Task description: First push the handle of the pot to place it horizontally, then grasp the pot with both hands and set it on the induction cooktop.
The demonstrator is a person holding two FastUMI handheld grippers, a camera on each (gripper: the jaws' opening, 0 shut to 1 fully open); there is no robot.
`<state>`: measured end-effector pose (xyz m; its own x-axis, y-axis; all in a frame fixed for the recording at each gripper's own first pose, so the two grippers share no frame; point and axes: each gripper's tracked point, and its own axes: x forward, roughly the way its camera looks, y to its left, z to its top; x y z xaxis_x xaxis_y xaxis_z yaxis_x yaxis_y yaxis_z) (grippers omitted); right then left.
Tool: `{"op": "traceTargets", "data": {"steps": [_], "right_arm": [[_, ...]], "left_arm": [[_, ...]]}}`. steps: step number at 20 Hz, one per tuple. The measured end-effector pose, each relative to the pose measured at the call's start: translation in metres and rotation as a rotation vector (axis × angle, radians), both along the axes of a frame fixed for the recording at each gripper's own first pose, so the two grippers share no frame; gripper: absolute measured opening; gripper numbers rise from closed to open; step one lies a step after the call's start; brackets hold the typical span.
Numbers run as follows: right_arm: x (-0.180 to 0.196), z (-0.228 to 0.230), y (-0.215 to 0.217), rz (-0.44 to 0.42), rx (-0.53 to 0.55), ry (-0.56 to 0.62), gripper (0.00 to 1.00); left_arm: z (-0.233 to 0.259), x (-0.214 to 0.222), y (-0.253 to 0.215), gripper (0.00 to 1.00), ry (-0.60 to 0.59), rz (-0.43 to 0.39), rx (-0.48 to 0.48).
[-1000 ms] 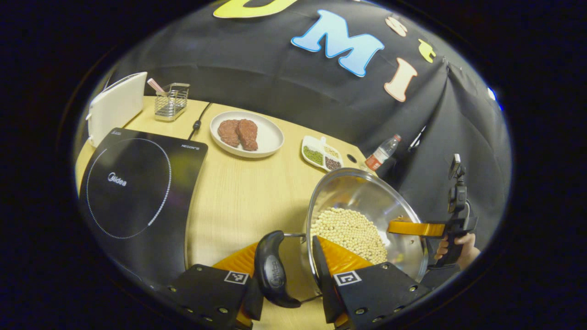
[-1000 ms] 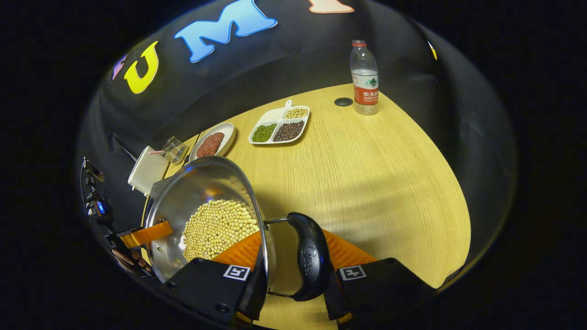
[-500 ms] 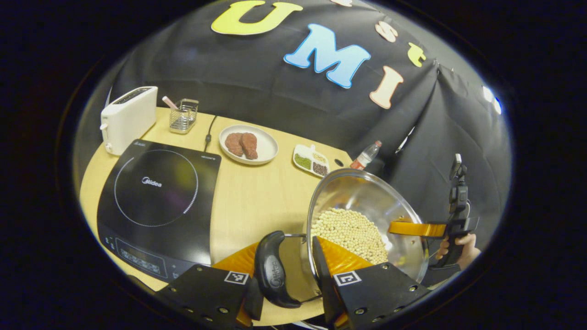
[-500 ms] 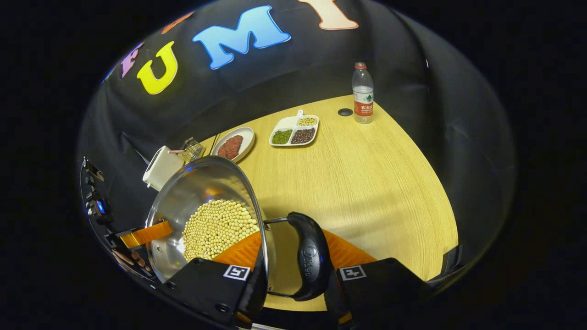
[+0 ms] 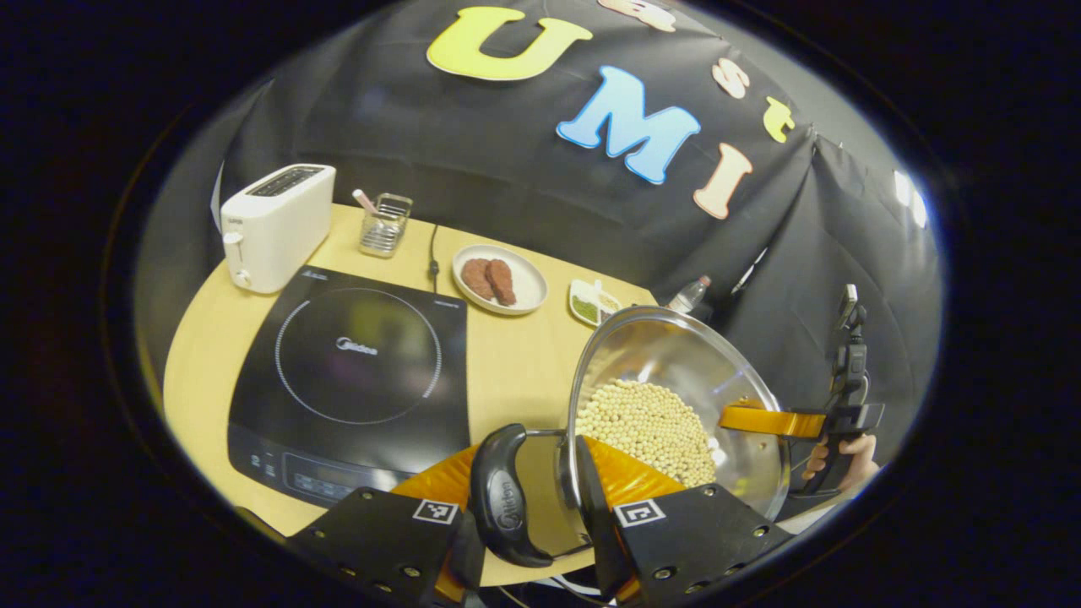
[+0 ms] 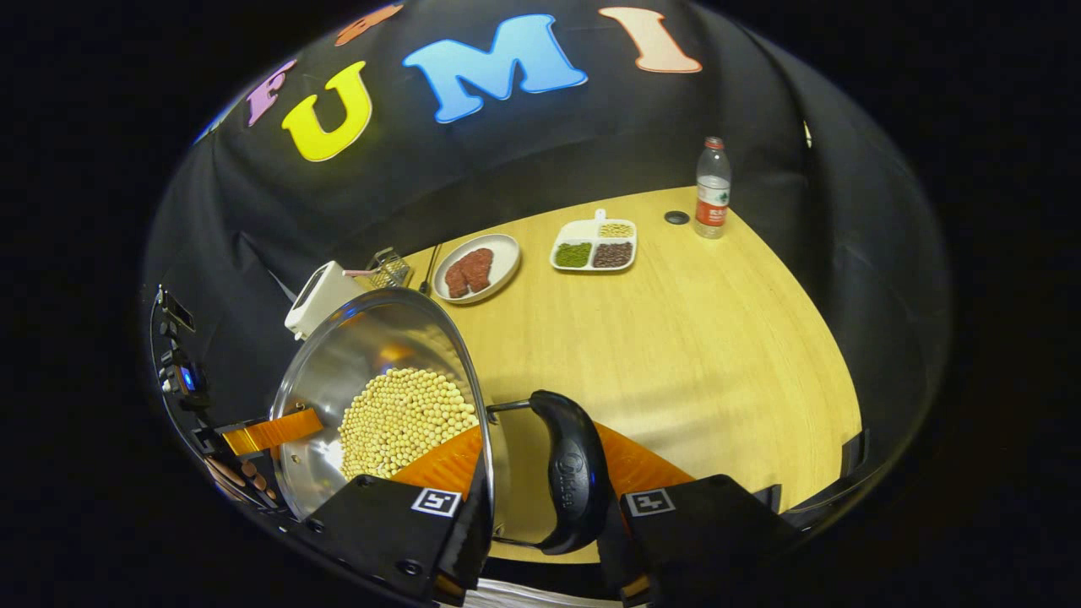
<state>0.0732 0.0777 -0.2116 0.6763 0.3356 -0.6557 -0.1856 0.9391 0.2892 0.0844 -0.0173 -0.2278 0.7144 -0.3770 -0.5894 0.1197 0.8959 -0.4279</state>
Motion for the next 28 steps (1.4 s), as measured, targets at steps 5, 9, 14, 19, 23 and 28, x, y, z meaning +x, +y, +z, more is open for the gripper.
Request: {"op": "traceTargets", "data": {"steps": [5, 9, 14, 19, 23, 28], "right_arm": [[0.015, -0.001, 0.068, 0.044, 0.004, -0.002, 0.53], [0.031, -0.008, 0.121, 0.07, 0.008, -0.002, 0.53], [0.064, -0.013, 0.173, 0.088, 0.018, 0.003, 0.53], [0.095, -0.031, 0.216, 0.088, 0.034, 0.014, 0.52], [0.114, -0.048, 0.237, 0.076, 0.049, 0.037, 0.56], [0.126, -0.065, 0.252, 0.066, 0.067, 0.059, 0.52]], "left_arm": [[-0.002, 0.007, 0.072, 0.52, 0.002, 0.051, 0.002], [-0.014, 0.025, 0.128, 0.52, 0.015, 0.078, 0.009], [-0.031, 0.054, 0.183, 0.52, 0.027, 0.113, 0.015], [-0.054, 0.088, 0.224, 0.52, 0.034, 0.131, 0.044], [-0.075, 0.111, 0.246, 0.52, 0.047, 0.139, 0.067], [-0.09, 0.129, 0.26, 0.52, 0.04, 0.132, 0.08]]}}
